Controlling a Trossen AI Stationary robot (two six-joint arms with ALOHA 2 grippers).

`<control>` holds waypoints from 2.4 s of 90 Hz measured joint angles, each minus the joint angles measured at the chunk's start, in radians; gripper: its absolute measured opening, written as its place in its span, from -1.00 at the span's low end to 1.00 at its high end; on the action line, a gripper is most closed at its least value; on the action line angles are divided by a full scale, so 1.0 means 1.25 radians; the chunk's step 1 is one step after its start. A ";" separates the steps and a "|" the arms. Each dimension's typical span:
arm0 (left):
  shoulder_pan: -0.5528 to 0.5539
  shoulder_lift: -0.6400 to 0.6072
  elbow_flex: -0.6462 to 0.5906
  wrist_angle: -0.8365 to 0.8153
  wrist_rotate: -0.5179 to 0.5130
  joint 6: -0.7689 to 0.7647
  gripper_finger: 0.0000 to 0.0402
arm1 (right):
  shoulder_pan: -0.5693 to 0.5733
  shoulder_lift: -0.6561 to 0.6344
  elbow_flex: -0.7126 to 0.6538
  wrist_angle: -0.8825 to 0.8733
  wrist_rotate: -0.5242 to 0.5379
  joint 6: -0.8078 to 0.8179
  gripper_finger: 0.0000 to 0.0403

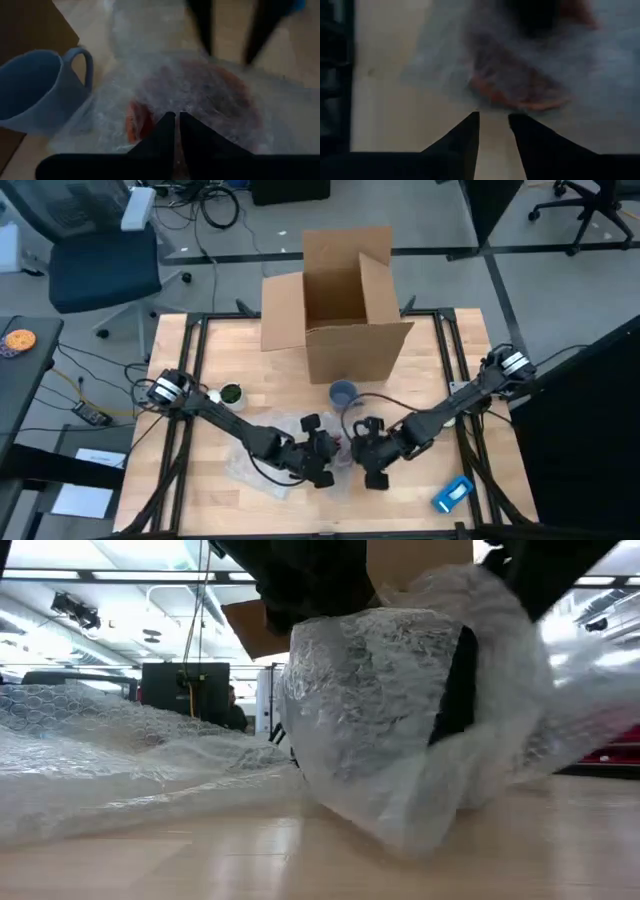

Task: Wrap mug
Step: Wrap the black mug with the top bubble wrap

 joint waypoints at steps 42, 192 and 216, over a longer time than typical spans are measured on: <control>0.004 0.002 0.000 0.006 0.007 0.064 -0.93 | -0.067 -0.018 0.084 -0.017 0.008 -0.130 -0.51; 0.027 0.008 0.057 -0.089 -0.037 0.100 -0.93 | -0.088 -0.053 0.123 -0.048 -0.053 -0.180 -0.51; 0.023 0.008 0.057 -0.027 0.004 0.100 -0.93 | -0.100 0.004 0.072 0.012 -0.064 -0.150 -0.51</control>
